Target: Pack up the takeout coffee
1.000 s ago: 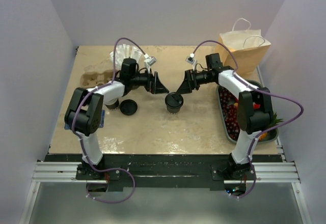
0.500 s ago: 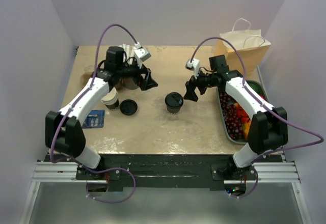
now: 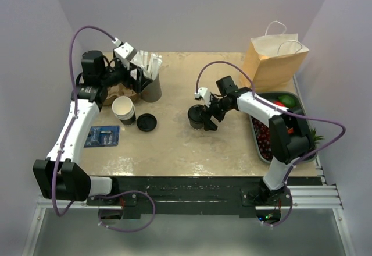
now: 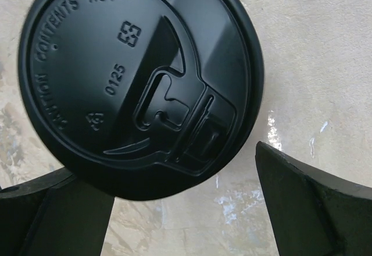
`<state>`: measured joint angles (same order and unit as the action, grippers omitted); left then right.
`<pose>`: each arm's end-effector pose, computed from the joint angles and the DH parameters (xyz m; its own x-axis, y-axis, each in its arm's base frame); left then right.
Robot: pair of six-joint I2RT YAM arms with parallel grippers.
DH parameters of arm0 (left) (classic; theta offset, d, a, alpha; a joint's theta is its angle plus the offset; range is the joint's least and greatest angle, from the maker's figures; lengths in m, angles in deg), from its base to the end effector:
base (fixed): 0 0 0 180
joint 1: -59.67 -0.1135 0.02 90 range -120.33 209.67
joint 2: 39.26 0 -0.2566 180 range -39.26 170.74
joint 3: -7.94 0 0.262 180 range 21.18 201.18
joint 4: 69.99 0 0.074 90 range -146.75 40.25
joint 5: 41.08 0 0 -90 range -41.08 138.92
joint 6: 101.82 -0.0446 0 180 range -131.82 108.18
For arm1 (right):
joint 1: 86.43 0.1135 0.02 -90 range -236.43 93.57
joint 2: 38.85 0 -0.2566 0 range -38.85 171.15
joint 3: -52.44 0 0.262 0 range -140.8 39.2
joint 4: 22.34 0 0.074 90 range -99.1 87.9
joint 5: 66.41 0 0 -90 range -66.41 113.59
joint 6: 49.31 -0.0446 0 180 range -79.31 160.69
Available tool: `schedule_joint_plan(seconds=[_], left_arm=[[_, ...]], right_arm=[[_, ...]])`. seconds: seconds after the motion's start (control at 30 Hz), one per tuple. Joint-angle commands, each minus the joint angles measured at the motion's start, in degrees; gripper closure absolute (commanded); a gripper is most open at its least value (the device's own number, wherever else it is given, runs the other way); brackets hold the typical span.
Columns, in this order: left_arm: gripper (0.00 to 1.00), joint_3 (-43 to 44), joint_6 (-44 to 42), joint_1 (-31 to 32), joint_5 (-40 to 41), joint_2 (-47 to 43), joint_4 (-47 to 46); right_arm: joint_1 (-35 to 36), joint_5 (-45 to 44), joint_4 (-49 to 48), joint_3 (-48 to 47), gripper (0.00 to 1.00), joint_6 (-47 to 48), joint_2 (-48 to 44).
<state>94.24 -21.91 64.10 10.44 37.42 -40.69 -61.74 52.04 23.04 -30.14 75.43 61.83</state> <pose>0.3186 -0.0525 0.3703 -0.2176 0.1544 -0.9637 0.6935 0.7193 -0.0413 0.3247 0.1727 0.1830 -0.3486 -0.7117 -0.6098 -0.9239 0.3705 0.0958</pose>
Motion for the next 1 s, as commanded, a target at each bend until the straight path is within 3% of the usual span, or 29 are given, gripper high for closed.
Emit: schedule_joint_plan(seconds=[0.0, 0.37, 0.67, 0.97], left_arm=[[0.01, -2.74, 0.42, -2.05, 0.42, -4.26, -0.5], [0.01, -4.68, 0.95, -7.76, 0.25, -8.22, 1.43], [0.02, -5.03, 1.3, -10.49, -0.28, -9.27, 3.37], [0.02, -5.29, -0.1, -12.51, 1.12, -9.27, 5.13]], right_arm=[[1.33, 0.47, -3.57, -3.17, 0.01, -3.09, 0.48], [2.21, 3.19, -15.78, -10.09, 0.02, -16.8, 9.43], [4.75, 1.52, -23.6, -15.99, 0.04, -20.49, 18.23], [8.27, 1.7, -25.11, -22.77, 0.05, -23.49, 25.34]])
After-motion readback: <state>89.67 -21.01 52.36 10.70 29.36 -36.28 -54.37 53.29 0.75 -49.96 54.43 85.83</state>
